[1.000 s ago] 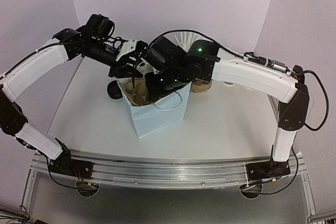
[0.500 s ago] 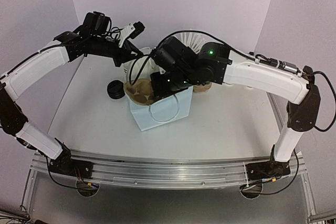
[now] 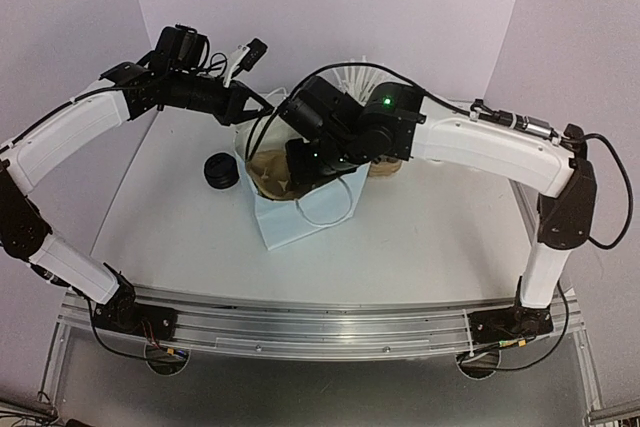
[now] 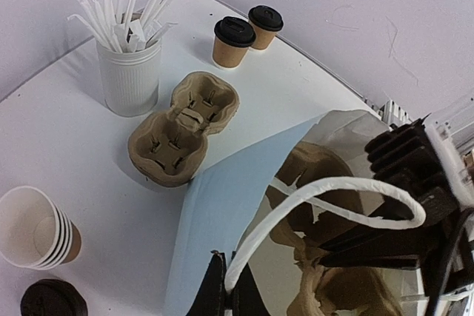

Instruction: Pack the takeout coffee

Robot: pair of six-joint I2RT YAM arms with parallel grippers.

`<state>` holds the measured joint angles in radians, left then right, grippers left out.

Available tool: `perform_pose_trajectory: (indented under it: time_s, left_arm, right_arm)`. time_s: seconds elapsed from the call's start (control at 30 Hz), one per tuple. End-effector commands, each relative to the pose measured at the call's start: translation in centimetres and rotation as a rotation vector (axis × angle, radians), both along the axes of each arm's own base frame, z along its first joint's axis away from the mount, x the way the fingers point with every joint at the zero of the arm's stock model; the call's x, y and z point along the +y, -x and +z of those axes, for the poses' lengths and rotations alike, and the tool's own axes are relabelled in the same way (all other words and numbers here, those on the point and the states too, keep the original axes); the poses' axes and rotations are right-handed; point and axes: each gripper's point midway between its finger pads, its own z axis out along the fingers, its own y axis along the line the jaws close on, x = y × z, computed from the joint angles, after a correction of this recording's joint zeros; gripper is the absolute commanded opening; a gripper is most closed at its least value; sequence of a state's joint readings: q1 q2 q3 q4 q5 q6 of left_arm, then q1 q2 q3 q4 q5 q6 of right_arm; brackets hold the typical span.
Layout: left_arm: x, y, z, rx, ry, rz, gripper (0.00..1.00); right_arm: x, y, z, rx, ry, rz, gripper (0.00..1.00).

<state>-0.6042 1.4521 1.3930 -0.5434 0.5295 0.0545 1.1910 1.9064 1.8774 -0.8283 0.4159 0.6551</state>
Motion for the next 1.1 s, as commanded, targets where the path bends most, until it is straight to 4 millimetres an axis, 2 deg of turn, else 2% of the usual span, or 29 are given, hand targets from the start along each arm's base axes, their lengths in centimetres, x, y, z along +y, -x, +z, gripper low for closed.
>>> perform_pose_trajectory:
  time_s: [0.0,0.17,0.33,0.53,0.67,0.83,1.07]
  left_arm:
    - [1.0,-0.6,1.6,0.099,0.064,0.102,0.00]
    - [1.8,-1.4,0.0,0.150,0.036,0.187,0.00]
    - [2.5,-1.8,-1.5,0.160,-0.005,0.217,0.00]
    - [2.7,-2.4,-2.4,0.159,-0.039,0.237,0.00]
    - [2.6,-2.6,-1.9,0.140,-0.030,0.225,0.00]
    - [1.9,-1.5,0.0,0.098,0.014,0.140,0.00]
    - [0.8,-0.6,1.6,0.022,0.031,0.068,0.00]
  right_arm:
    - [-2.3,-0.6,-1.2,0.005,0.104,-0.084,0.00]
    - [-1.6,0.3,0.1,-0.071,0.137,-0.009,0.00]
    - [-0.7,1.0,0.4,-0.096,0.131,0.063,0.00]
    - [1.3,2.1,1.8,-0.156,0.057,0.173,0.00]
    - [1.6,2.3,0.3,-0.135,0.081,0.196,0.00]
    - [-0.6,0.5,-1.7,-0.061,0.088,0.039,0.00]
    - [0.0,0.1,-3.8,0.030,0.233,0.020,0.00]
